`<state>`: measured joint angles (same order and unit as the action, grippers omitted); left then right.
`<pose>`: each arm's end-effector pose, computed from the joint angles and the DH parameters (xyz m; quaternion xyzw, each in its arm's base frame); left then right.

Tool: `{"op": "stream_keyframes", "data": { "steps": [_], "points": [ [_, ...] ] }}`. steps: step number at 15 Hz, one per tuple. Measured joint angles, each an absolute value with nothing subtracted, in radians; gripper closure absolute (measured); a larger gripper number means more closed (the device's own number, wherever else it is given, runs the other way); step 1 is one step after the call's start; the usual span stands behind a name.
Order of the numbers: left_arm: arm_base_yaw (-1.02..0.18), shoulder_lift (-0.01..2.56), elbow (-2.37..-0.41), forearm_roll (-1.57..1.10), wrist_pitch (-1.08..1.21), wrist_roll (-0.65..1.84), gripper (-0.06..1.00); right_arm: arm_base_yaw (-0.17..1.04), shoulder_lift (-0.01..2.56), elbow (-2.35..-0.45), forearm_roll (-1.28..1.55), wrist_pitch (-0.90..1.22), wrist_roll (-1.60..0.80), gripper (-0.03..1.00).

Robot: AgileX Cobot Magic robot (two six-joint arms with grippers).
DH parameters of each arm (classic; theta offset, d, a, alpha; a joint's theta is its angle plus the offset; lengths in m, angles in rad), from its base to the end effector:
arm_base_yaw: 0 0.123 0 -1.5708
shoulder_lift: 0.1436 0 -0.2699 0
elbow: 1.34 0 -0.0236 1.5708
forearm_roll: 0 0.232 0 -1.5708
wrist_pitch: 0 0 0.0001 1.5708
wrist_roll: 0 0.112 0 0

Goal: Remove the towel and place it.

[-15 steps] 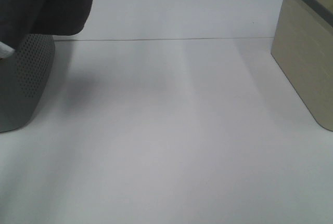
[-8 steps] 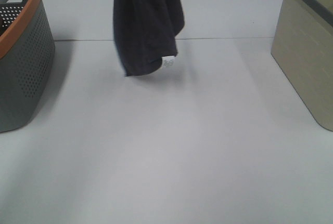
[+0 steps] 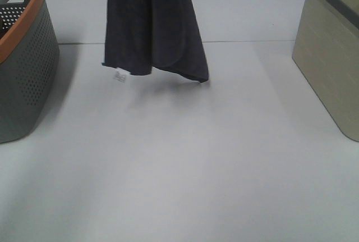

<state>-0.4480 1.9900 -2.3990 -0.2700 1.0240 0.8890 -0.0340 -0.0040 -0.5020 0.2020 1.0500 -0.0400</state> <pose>0.3782 -0.2101 0.4290 0.5299 0.6764 -0.0233 0.5111 0.0119 0.0191 0.2620 -0.0062 0.8445 0.0812 0.5293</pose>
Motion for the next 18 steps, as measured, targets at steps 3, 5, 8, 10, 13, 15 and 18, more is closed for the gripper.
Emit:
{"op": "stream_keyframes", "data": {
  "steps": [3,5,8,10,13,15,18],
  "points": [
    [-0.448,1.99,-2.4,-0.269,1.057,0.874,0.94,-0.034,-0.004,-0.502,0.249,1.05,-0.088,0.14],
    [-0.448,1.99,-2.401,-0.242,1.096,0.869,0.94,-0.034,-0.003,-0.502,0.292,1.05,-0.143,0.14],
    [-0.448,1.99,-2.401,-0.118,1.12,0.78,0.94,-0.034,0.124,-0.511,0.433,1.007,-0.222,0.14],
    [-0.448,1.99,-2.401,-0.077,1.121,0.748,0.94,-0.034,0.187,-0.511,0.502,0.958,-0.254,0.14],
    [-0.448,1.99,-2.401,-0.016,1.131,0.687,0.94,-0.034,0.319,-0.513,0.639,0.853,-0.331,0.14],
    [-0.448,1.99,-2.401,0.026,1.146,0.591,0.94,-0.034,0.399,-0.513,0.7,0.791,-0.361,0.14],
    [-0.448,1.99,-2.401,0.088,1.151,0.52,0.94,-0.034,0.509,-0.513,0.753,0.725,-0.46,0.14]
  ]
}}
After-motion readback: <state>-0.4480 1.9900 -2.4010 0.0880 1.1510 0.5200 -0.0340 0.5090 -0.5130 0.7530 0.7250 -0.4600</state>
